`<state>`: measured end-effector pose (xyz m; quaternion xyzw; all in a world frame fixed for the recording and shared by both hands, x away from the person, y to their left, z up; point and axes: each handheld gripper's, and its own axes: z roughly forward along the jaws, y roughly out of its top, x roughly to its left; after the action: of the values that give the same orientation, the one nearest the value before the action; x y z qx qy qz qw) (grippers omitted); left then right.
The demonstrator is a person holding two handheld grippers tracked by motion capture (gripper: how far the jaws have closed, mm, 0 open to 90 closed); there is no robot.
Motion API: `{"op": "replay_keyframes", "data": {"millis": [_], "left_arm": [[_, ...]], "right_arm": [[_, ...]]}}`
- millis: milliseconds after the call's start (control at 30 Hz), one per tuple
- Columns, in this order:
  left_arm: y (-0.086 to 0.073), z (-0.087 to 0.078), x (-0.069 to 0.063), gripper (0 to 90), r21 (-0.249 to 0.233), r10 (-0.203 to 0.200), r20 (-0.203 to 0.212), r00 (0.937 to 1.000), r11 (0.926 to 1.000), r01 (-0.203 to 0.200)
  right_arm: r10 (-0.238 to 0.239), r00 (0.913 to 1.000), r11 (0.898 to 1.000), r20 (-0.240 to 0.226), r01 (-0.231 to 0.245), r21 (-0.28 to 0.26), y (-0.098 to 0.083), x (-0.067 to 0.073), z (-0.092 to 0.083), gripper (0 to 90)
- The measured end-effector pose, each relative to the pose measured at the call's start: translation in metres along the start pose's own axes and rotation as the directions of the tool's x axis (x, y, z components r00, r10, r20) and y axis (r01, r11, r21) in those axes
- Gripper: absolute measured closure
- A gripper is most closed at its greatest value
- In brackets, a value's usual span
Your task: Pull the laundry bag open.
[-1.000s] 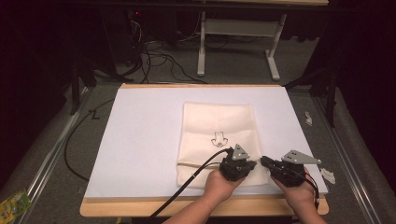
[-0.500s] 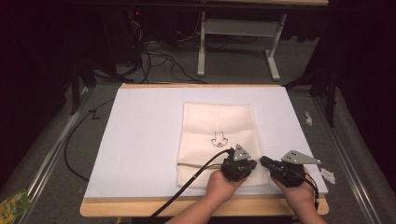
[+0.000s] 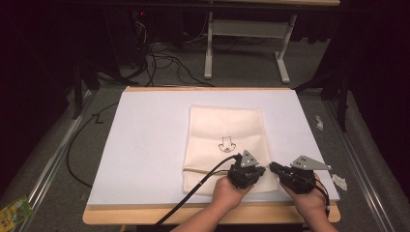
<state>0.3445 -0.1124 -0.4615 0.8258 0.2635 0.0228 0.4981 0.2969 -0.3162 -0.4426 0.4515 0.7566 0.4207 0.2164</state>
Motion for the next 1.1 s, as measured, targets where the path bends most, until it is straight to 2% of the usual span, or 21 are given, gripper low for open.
{"op": "replay_keyframes", "data": {"millis": [167,267,400,633,733,1033,1100], "left_arm": [[0.0,-0.003,0.0,87.4,0.006,0.024,-0.013,0.9996,0.9997,-0.024],[-0.002,-0.005,0.002,87.5,0.012,0.017,-0.021,0.9996,0.9998,-0.017],[-0.006,-0.012,0.012,87.5,0.025,-0.002,-0.038,0.9993,0.9997,0.003],[-0.01,-0.025,0.018,87.4,0.038,0.011,-0.041,0.9991,0.9992,-0.01],[-0.011,-0.03,0.017,87.4,0.047,0.04,-0.045,0.9982,0.9982,-0.038],[-0.015,-0.039,0.022,87.5,0.072,0.054,-0.055,0.997,0.9961,-0.05],[-0.015,-0.04,0.023,87.7,0.09,0.056,-0.071,0.9959,0.9947,-0.049]], "right_arm": [[-0.008,1.0,1.0,0.005,0.008,0.001,0.001,0.002,0.0,85.9],[-0.01,0.9998,1.0,0.017,0.009,0.006,0.001,0.001,0.0,86.1],[0.027,0.9991,1.0,0.031,-0.027,0.0,-0.001,-0.008,-0.002,86.2],[0.027,0.9993,1.0,0.024,-0.027,-0.003,-0.002,-0.009,-0.003,86.1],[0.005,0.9997,1.0,0.025,-0.005,0.002,-0.001,-0.004,-0.002,86.1],[-0.008,0.9996,1.0,0.028,0.008,0.01,0.0,-0.001,-0.001,86.4],[-0.021,0.9993,1.0,0.03,0.02,0.011,0.001,0.002,0.0,86.7]]}}
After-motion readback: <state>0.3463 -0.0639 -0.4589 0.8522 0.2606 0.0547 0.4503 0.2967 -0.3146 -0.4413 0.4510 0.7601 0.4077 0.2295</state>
